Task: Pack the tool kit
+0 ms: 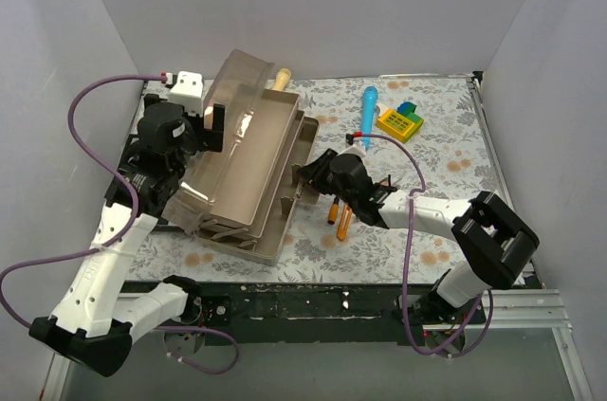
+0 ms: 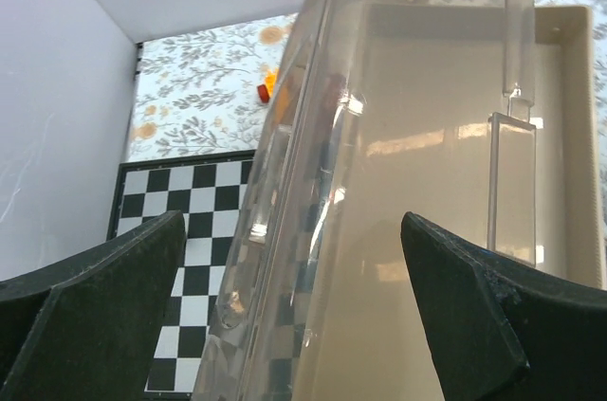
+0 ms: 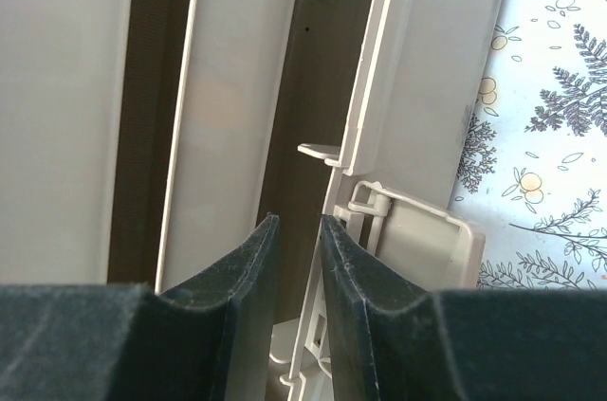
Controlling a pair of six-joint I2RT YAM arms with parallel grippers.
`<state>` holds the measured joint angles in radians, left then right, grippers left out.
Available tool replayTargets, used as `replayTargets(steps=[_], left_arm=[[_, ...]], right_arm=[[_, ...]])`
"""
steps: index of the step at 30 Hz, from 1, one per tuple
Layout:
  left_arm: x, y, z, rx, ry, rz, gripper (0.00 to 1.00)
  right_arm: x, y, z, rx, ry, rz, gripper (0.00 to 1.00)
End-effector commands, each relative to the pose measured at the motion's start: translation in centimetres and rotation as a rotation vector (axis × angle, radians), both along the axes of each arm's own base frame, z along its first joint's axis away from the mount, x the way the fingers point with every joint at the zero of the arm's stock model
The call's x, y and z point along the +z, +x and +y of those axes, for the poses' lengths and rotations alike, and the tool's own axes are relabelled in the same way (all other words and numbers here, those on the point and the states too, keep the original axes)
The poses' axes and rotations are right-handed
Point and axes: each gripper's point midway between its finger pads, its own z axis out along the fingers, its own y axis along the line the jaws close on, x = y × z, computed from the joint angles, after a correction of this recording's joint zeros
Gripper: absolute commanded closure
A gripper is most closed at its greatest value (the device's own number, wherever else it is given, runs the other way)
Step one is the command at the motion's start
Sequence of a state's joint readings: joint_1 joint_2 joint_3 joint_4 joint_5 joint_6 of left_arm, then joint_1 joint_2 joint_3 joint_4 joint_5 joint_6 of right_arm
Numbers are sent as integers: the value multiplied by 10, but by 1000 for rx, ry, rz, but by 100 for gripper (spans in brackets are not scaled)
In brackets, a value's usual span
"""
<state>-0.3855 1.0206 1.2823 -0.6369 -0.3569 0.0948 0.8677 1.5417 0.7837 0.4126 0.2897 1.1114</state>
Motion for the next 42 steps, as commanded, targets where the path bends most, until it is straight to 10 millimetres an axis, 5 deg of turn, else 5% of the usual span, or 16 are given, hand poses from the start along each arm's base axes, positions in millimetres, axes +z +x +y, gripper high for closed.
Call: replayTargets(steps=[1,11,20,25,29,38,42], left_arm=[[-40,-5,39,122,97,129,2],[-14,-3,86,266,133,99,2],[61,-12,123,403,131,-31,2],[94,-15,109,336,47,-101,2],[94,-15,87,232,-34,-106,2],[61,-8,15,-109,-227,-11,2],[26,-9,-12,-222,-310,111,2]], right_arm=[[-92,-33,-33,33,-287,207,66],[-95,-32,-33,33,-299,213,67],[-99,-33,-33,36,-310,220,67],[-97,-32,-34,35,-314,215,67],[-94,-30,-34,34,-320,204,67],[-75,-23,-47,20,-421,134,65],[-59,-20,-58,23,-489,96,60]])
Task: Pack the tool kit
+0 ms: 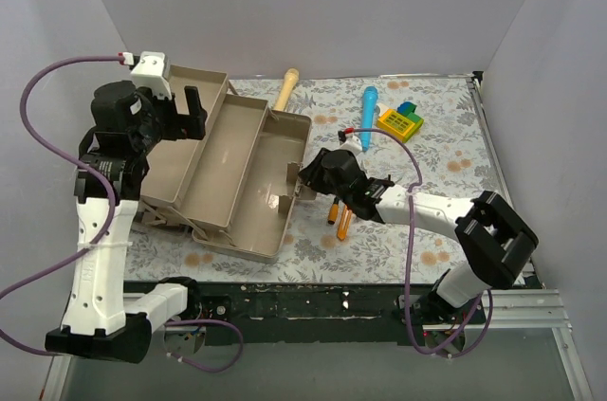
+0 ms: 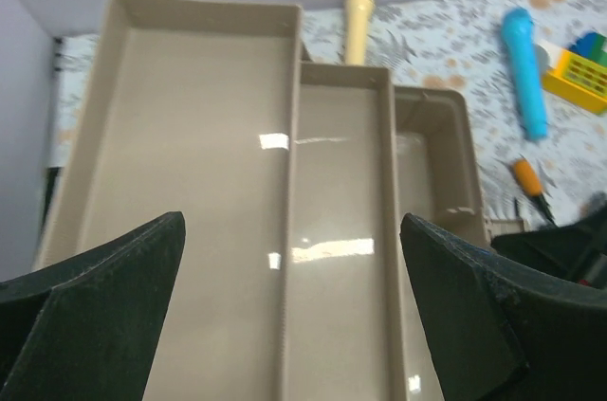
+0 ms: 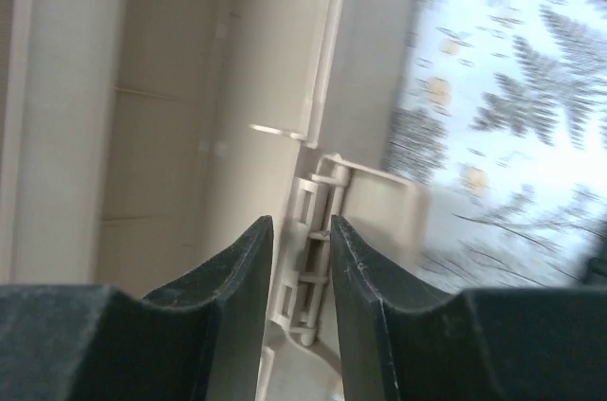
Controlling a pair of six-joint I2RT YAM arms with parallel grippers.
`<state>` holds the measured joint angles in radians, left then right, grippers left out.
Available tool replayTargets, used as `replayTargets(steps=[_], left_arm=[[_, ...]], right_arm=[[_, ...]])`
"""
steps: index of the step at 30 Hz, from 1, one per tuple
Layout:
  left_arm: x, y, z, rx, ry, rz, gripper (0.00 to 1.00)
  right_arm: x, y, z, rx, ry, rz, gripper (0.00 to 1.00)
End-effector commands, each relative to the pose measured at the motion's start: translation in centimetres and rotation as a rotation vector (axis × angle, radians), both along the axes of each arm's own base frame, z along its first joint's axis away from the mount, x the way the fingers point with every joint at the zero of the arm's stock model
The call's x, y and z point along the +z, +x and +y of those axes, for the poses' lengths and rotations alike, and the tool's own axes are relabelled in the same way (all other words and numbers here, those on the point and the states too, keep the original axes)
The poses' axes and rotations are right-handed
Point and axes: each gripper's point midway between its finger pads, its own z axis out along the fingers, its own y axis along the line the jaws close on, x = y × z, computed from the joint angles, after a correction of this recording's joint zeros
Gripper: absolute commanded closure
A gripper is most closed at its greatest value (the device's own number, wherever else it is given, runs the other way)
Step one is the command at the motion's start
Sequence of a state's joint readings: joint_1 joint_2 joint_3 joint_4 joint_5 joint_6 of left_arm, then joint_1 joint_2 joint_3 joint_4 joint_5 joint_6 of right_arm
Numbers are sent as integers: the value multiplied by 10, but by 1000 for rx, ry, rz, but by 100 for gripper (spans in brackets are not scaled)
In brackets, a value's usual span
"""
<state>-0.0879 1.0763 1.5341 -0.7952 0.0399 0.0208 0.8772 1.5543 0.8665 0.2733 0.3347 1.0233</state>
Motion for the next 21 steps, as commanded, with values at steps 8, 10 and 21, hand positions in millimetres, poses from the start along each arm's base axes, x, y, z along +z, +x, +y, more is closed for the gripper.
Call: replayTargets(steps=[8,10,21], left_arm=[[-94,0,-25,-91,-91,261,2],[-100,0,-23,-79,-86,271,2],[-124,-2,-18,-47,-68,327,8]], right_arm=[[0,-19,-64,60,-441,-6,46],[12,-18,-69,58,-450,-31,43],[53,-24,-75,76,-390,-86,34]])
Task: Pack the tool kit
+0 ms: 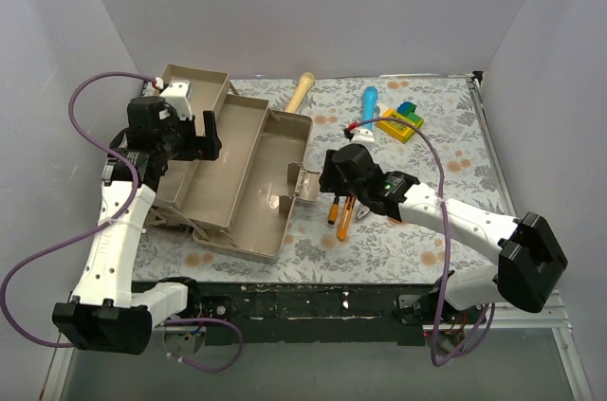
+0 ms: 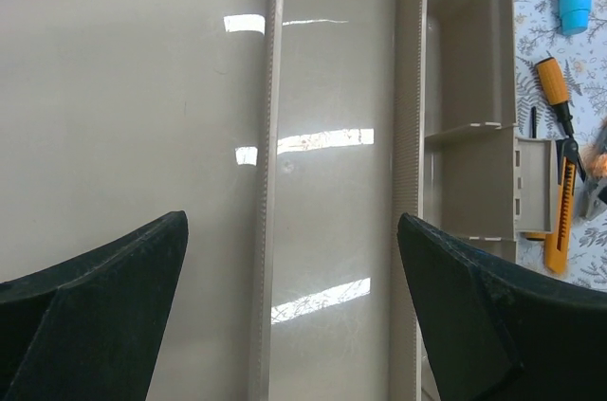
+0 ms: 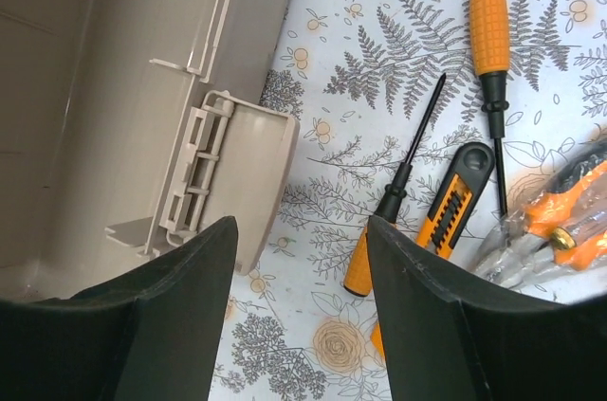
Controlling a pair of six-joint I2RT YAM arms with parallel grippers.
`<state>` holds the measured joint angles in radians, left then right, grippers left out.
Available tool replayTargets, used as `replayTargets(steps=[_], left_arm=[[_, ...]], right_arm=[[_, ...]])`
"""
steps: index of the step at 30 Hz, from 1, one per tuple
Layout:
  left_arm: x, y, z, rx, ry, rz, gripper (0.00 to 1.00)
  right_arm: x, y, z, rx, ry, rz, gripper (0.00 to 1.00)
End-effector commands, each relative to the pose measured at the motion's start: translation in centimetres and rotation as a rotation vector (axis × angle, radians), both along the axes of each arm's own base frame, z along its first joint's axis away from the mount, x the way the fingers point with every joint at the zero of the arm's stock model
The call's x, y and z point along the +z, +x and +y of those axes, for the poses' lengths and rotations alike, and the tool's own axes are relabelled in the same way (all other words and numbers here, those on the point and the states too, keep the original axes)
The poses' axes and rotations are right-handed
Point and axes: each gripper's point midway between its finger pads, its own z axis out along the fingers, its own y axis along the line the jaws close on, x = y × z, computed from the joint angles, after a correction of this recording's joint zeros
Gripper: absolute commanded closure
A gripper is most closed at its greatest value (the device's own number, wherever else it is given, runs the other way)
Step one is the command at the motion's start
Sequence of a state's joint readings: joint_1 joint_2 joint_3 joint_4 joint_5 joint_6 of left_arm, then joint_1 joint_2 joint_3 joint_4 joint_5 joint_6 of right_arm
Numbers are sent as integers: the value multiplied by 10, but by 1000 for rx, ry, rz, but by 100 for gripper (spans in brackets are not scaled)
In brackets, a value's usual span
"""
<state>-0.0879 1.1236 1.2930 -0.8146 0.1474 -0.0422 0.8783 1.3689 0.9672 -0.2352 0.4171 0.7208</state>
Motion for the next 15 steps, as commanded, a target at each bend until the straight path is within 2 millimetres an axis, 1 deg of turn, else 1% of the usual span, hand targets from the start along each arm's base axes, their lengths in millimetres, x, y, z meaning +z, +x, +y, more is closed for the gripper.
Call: replayTargets(steps=[1,3,4,6,8,12,14,15], left_arm=[[-8,-3,3,17,9,11,11],[-10,-3,0,10,5,19,21],[-12,-3,-1,6,4,26,25],[-14,-2,-3,-1,0,36,33],[-16,-1,-7,-14,-9,43,43],[-19,-1,-15,-39,-33,60,67],[-22,-1,-17,-44,-36,69,74],[-23,-1,-18,-46,-37,74,75]], right_arm=[[41,5,-10,-11,47,-70,34],[47,6,-19,-25,63,-81,33],[47,5,-26,-34,63,-81,33],[52,6,-41,-62,72,-88,33],[50,6,-58,-93,72,-83,32],[48,2,-90,-152,84,-90,33],[48,-2,-104,-177,84,-96,32],[49,-4,-110,-192,87,-104,32]])
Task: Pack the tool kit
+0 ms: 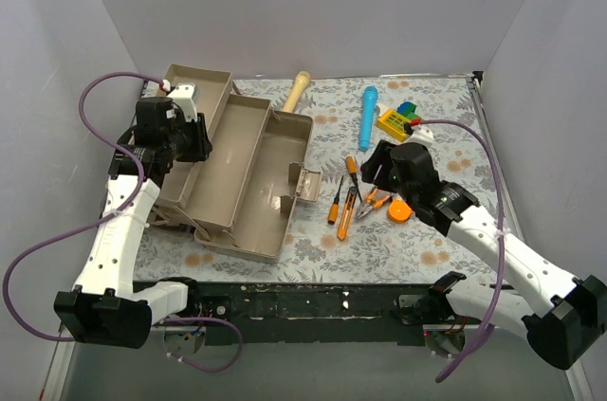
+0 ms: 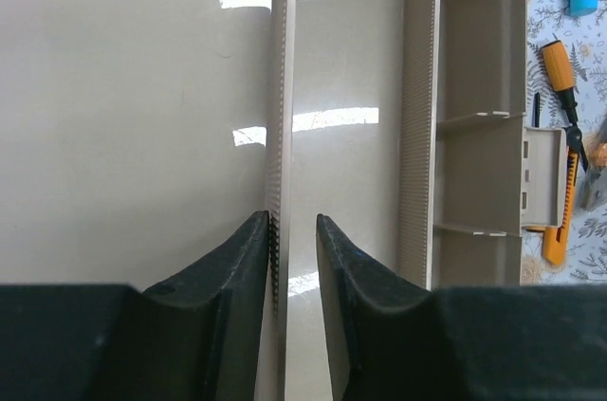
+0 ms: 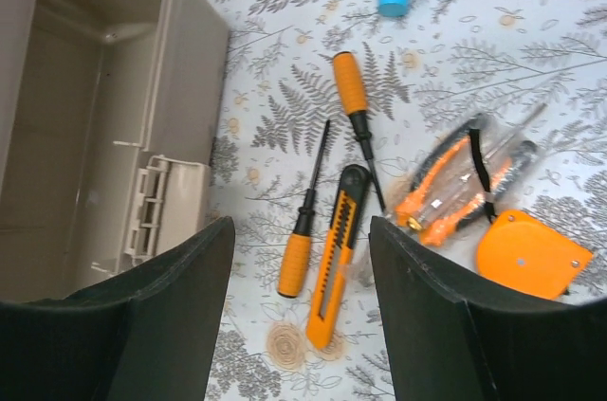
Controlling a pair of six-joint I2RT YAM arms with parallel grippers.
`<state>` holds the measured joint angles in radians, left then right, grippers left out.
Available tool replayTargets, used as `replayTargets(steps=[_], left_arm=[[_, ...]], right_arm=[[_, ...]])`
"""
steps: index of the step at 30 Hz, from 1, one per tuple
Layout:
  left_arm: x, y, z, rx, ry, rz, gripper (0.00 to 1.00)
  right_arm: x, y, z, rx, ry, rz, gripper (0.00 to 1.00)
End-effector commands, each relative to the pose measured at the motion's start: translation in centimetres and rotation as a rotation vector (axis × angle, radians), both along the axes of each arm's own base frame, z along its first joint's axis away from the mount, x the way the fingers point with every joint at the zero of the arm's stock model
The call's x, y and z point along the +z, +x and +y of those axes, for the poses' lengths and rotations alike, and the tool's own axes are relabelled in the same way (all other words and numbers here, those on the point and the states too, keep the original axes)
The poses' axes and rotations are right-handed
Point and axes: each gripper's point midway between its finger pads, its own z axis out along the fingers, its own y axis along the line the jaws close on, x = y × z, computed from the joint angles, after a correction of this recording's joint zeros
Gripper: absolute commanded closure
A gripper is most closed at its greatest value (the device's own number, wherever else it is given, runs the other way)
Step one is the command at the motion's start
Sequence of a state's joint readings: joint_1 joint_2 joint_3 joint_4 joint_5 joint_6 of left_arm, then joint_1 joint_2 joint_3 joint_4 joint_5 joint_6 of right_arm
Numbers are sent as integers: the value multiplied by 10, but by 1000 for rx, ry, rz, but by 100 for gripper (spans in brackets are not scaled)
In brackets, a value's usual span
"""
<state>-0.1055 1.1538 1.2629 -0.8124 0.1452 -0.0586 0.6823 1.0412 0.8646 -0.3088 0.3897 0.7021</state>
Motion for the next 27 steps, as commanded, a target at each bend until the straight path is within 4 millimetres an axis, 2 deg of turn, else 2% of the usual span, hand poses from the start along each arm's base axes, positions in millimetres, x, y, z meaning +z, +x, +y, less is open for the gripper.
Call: replayTargets(steps=[1,5,6,12,18,21,24,27], left_arm=[[-4,-3,-13,-41,-33,19,79],[-9,-2,-21,-50,-56,36,98],[-8,-2,-23,-54,-68,34,100],[0,1,-38,-66,-150,13,100],[21,7,-55,-97,-260,-46,100],[32,8,-63,-119,-304,-71,100],[43,9,-67,-129,-340,-99,100],[46,11,-70,-139,-352,-108,100]], right_arm=[[-4,-10,-27,-38,-17,-4,32],[-2,-16,-41,-64,-27,-14,32],[-3,-17,-44,-71,-28,-13,32],[-14,-22,-49,-78,-47,9,31],[-28,-30,-57,-92,-68,41,31],[-40,-36,-67,-115,-100,77,31],[-54,-42,-80,-151,-135,122,25],[-67,-46,-92,-183,-126,173,24]])
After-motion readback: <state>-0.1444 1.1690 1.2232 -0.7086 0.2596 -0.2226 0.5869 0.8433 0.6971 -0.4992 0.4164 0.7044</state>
